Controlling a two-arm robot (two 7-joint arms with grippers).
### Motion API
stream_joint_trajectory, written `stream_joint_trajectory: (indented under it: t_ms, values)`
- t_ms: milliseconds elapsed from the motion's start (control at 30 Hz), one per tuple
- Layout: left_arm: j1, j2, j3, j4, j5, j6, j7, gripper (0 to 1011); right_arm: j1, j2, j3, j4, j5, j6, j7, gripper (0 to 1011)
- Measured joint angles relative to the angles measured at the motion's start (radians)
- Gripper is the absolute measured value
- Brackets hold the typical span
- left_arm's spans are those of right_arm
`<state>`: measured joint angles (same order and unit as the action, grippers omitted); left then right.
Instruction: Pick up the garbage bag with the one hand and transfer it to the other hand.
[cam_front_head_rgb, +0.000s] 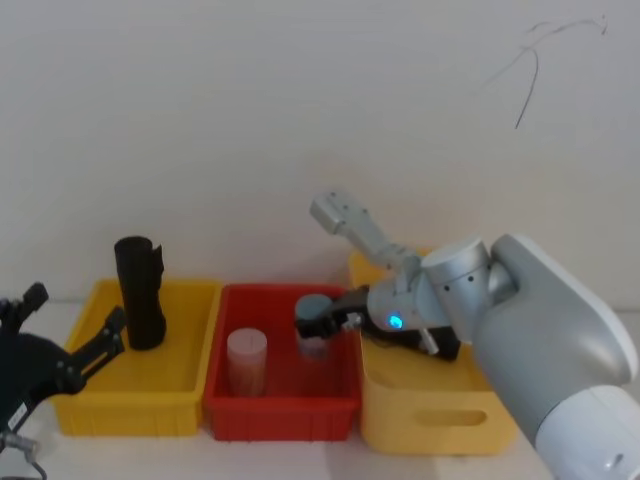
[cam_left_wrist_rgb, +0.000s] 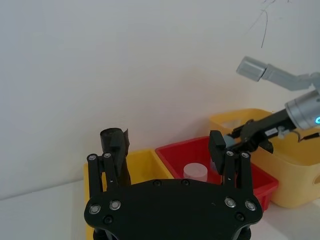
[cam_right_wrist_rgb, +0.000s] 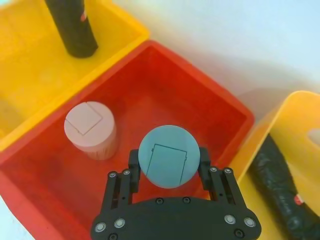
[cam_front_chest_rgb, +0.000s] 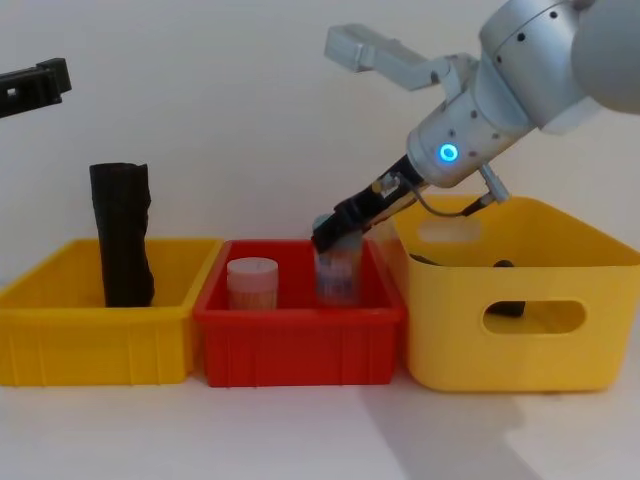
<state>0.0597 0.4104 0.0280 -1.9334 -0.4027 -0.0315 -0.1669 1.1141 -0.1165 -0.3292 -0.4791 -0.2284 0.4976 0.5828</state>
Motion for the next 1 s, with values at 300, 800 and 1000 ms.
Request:
stream_joint_trajectory:
  t_ms: [300, 800, 1000]
  values:
    - [0.0, 0.0, 0.0, 0.0, 0.0, 0.0, 0.0, 1002, -0.051, 0.034, 0.02, -0.153, 0.026, 0.063, 0.014, 660]
    - [0.0, 0.0, 0.0, 0.0, 0.0, 0.0, 0.0, 1001, -0.091, 0.063, 0.042, -0.308, 0.065, 0.124, 0.049, 660]
    - [0.0, 0.0, 0.0, 0.0, 0.0, 0.0, 0.0, 1001, -0.093, 0.068, 0.053, -0.341, 0.079, 0.133, 0.053, 660]
